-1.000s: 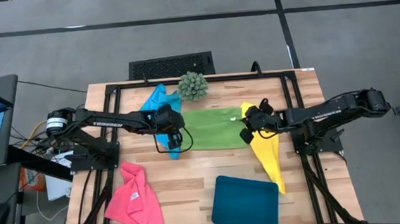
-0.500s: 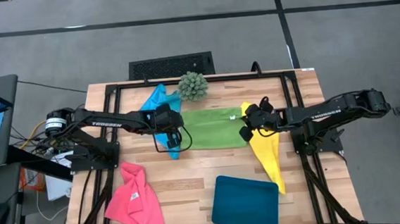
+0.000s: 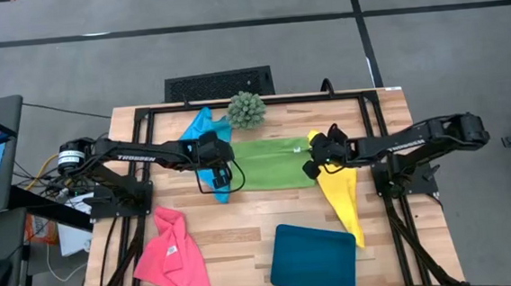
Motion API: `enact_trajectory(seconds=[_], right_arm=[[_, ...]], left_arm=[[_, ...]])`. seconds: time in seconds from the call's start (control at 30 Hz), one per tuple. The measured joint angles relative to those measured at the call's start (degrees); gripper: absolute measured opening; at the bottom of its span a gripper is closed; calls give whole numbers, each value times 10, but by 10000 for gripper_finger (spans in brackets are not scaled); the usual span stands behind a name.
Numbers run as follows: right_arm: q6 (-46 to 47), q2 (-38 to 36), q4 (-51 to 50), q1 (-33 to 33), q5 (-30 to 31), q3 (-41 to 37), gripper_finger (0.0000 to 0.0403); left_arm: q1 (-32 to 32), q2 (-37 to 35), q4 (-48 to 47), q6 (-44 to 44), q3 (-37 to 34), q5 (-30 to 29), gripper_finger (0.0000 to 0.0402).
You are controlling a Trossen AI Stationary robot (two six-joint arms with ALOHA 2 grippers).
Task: Fold microfiber towels
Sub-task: Fold the green microfiber cloth
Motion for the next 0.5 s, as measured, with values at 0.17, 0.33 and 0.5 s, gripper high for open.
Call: enact_trajectory(seconds=[0.17, 0.33, 0.5], right_arm=[[-2, 40, 18, -11, 0, 0, 44], [-15, 67, 33, -18, 0, 0, 44], [-25, 83, 50, -23, 0, 1, 44]], left_arm=[[8, 0, 2, 1, 0, 2, 0], [16, 0, 2, 1, 0, 2, 0], [20, 1, 2, 1, 0, 2, 0]])
